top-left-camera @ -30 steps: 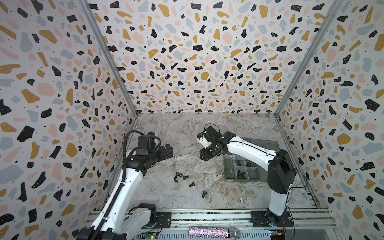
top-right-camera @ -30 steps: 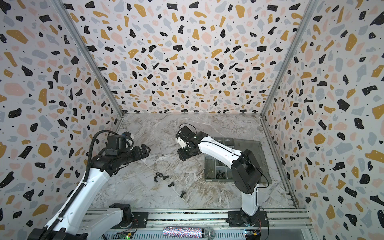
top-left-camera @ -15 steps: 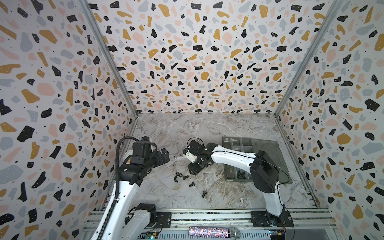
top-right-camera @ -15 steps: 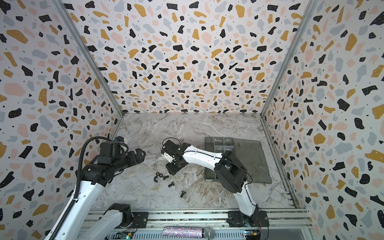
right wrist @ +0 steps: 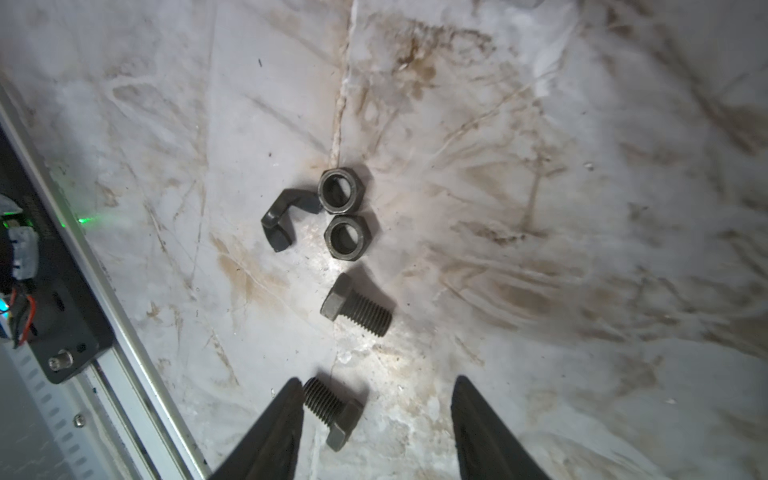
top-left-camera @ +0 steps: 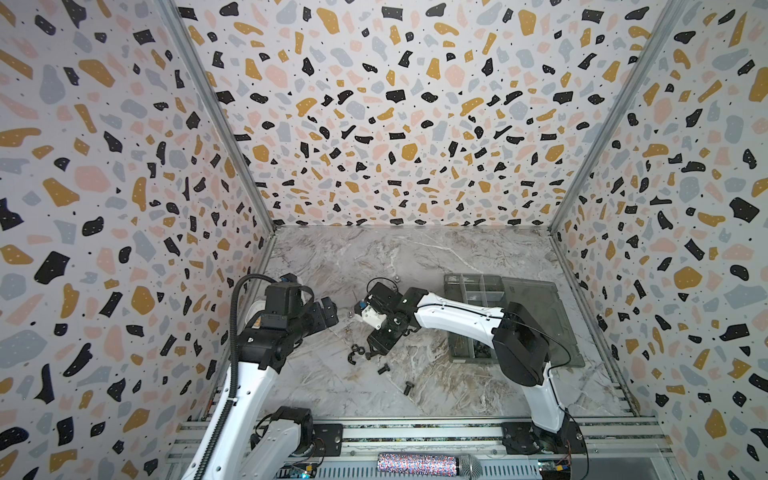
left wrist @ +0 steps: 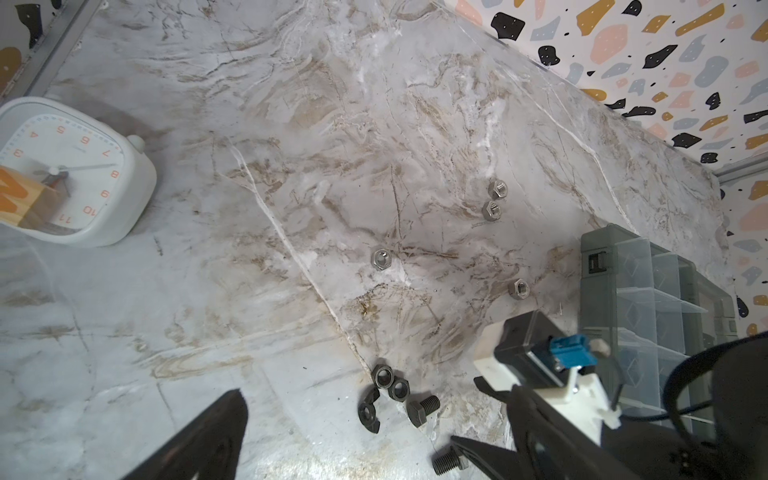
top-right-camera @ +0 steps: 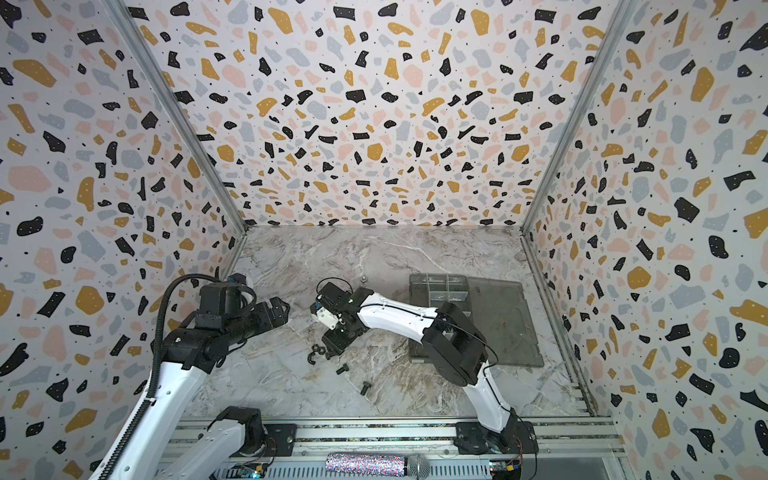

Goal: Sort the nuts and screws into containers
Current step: 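Lower the right gripper onto another black hex bolt and close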

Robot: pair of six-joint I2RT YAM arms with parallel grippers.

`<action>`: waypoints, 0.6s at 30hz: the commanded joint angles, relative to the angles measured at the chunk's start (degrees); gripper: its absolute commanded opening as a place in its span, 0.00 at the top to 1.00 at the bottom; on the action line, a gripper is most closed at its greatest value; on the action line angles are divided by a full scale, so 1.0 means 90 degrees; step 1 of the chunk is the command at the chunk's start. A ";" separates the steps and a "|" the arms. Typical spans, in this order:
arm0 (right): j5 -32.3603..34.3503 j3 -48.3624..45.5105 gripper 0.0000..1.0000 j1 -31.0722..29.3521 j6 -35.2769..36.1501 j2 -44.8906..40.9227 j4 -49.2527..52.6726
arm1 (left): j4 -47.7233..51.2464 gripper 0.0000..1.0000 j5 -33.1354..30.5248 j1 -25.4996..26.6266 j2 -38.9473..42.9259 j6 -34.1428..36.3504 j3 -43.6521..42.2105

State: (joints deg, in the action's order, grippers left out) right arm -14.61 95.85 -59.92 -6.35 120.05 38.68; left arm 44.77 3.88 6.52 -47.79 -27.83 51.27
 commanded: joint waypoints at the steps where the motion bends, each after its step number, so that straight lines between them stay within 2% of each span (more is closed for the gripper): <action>1: -0.0128 -0.0017 0.41 -0.0066 0.0229 0.0003 -0.0018 | -0.0010 0.01 -0.0085 0.0026 0.0105 -0.0009 0.0184; 18: -0.0120 -0.0411 0.43 -0.0201 0.0364 0.0132 -0.0691 | 0.0165 0.01 -0.0137 0.0037 0.0276 -0.0014 0.0261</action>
State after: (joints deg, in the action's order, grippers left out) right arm -15.84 92.31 -61.43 -4.38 121.12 33.41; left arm 46.44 3.46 6.55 -45.98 -27.90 51.53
